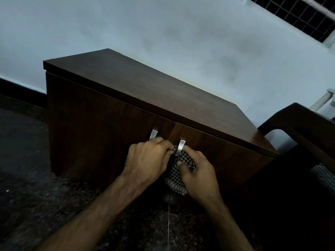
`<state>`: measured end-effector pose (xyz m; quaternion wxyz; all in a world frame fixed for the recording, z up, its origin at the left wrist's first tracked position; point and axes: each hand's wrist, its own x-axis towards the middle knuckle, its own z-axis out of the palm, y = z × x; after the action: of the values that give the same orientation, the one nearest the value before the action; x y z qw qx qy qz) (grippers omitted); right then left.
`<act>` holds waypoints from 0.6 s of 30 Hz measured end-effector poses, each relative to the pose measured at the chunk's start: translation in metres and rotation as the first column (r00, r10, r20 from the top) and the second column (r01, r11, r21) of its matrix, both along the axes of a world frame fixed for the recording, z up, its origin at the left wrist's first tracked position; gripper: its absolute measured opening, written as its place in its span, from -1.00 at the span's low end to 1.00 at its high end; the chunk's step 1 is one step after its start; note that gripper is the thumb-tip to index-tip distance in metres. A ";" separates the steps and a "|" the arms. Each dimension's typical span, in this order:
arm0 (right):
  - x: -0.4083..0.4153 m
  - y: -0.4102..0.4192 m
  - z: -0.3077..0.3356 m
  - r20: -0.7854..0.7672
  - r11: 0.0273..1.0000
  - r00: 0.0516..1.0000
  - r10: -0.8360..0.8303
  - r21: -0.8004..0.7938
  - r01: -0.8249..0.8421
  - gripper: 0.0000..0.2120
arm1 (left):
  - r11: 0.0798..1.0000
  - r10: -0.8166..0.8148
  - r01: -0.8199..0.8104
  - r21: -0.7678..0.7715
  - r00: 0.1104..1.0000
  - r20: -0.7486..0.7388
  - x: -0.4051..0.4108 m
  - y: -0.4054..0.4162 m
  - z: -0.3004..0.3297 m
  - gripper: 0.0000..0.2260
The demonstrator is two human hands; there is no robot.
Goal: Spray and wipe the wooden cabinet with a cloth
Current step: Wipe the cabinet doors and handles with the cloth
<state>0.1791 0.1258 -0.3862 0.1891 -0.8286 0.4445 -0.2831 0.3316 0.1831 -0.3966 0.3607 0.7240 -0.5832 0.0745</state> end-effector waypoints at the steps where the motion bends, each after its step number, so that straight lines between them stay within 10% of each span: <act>1: 0.000 0.003 -0.003 0.048 1.000 0.999 -0.013 -0.017 0.013 -0.55 | 1.000 0.011 -0.011 0.006 1.000 -0.011 0.000 0.001 -0.001 -0.81; 9: 0.000 0.027 -0.047 0.375 0.973 0.899 -0.226 0.125 0.192 -0.71 | 0.992 0.095 -0.087 0.096 0.992 -0.079 -0.011 0.003 -0.016 -0.77; 18: -0.001 0.007 -0.015 0.214 0.988 0.969 -0.123 -0.063 0.140 -0.48 | 0.974 0.177 -0.148 0.172 0.970 -0.164 -0.020 0.004 -0.019 -0.79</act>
<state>0.1782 0.1324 -0.4012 0.1835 -0.7695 0.4647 -0.3978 0.3112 0.1874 -0.4154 0.3456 0.7995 -0.4912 -0.0078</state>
